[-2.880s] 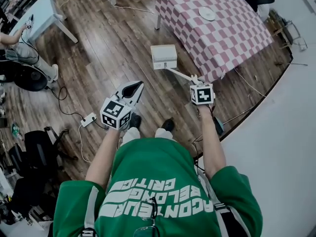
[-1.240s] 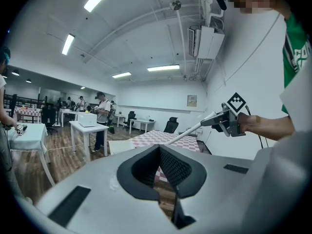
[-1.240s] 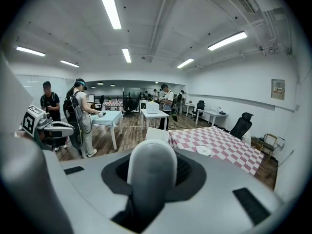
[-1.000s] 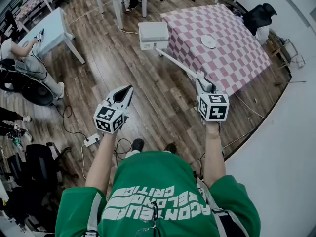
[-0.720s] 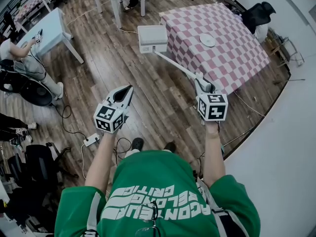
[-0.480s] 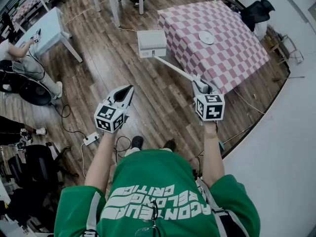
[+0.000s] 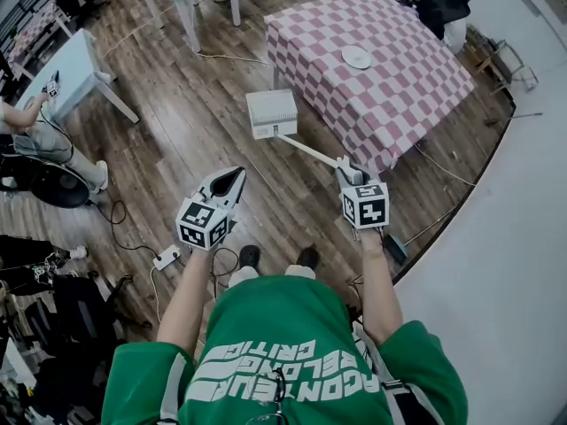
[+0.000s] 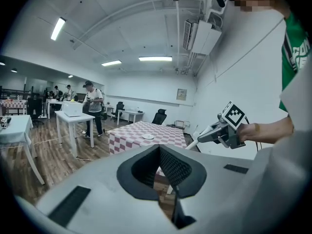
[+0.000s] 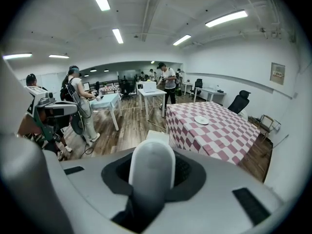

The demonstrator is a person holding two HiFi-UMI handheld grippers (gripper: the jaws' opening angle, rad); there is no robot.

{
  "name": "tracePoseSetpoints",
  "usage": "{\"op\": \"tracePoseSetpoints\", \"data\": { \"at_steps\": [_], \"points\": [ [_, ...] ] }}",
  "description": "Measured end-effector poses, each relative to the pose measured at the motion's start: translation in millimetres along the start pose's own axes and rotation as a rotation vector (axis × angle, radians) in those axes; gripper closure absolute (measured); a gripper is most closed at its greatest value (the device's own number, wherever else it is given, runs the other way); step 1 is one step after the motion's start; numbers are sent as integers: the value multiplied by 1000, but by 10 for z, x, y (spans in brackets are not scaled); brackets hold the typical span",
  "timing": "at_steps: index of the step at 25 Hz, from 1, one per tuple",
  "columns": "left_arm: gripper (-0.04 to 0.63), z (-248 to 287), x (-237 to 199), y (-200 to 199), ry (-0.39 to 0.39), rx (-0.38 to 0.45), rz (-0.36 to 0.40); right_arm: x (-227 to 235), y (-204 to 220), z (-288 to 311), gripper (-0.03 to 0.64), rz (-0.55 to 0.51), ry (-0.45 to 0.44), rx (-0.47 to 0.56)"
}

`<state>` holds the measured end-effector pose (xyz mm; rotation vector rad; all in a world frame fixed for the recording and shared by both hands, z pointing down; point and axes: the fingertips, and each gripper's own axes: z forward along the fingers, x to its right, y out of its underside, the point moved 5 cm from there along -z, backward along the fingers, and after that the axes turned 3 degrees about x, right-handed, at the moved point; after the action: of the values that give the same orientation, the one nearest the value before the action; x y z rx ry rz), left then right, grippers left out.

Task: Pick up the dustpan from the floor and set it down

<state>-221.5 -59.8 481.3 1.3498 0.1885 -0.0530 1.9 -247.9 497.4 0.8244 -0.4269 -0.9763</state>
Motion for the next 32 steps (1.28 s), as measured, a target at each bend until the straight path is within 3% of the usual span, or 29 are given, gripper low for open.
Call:
{"op": "tracePoseSetpoints", "data": {
  "at_steps": [25,32],
  "points": [
    [594,985,1269,349,350,-125,36,562,1972,-770,508,165,149,-281],
    [594,1066,1426,533,382,-173,34,719,2322,-769,508,202,177,-341]
  ]
}}
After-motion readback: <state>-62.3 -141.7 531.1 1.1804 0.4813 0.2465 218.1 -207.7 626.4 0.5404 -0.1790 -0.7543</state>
